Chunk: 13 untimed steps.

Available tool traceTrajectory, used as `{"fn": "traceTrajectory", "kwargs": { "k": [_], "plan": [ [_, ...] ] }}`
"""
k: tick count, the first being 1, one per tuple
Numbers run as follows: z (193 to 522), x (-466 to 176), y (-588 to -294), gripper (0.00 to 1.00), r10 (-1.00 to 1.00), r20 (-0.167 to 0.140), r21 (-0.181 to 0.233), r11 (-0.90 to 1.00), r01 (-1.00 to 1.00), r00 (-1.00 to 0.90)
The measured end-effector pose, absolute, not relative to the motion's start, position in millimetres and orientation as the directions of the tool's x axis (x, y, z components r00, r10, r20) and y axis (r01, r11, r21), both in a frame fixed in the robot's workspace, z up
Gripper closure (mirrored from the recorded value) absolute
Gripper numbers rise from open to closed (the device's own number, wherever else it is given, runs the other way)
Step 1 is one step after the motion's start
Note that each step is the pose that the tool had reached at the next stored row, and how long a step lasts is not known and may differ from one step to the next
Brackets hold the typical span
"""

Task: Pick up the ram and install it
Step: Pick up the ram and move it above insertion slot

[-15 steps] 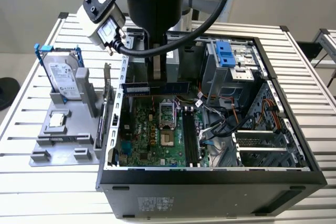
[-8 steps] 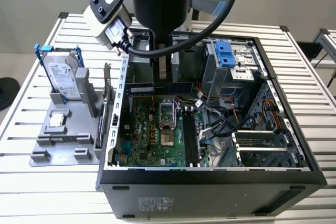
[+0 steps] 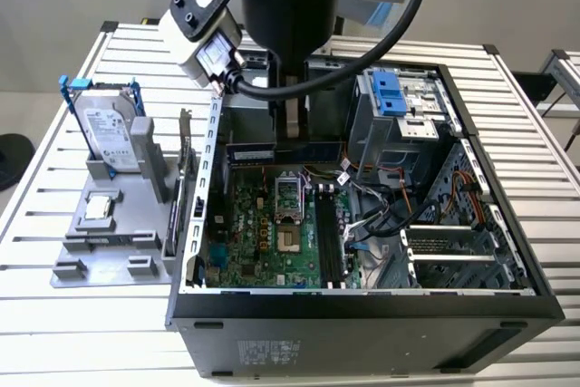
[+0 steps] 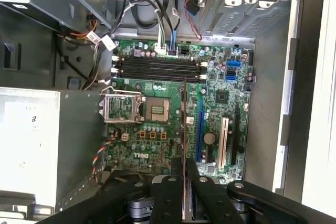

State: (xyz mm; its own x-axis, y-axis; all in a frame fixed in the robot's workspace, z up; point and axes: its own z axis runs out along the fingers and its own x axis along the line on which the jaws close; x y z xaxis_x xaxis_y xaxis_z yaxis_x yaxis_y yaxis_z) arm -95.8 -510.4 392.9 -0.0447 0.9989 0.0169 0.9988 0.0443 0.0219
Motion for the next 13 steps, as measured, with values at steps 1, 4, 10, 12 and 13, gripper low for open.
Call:
{"fn": "traceTrajectory", "kwargs": {
  "k": [1, 4, 10, 12, 13],
  "plan": [
    [393, -95, -510, 1.0, 0.999, 0.017, 0.022, 0.044, 0.999, -0.045],
    [393, -91, -510, 1.0, 0.999, 0.017, 0.022, 0.044, 0.999, -0.045],
    [393, -85, -510, 1.0, 0.999, 0.017, 0.022, 0.044, 0.999, -0.045],
    [393, -82, -510, 1.0, 0.999, 0.017, 0.022, 0.044, 0.999, -0.045],
    [393, -81, -510, 1.0, 0.999, 0.017, 0.022, 0.044, 0.999, -0.045]
  ]
}}
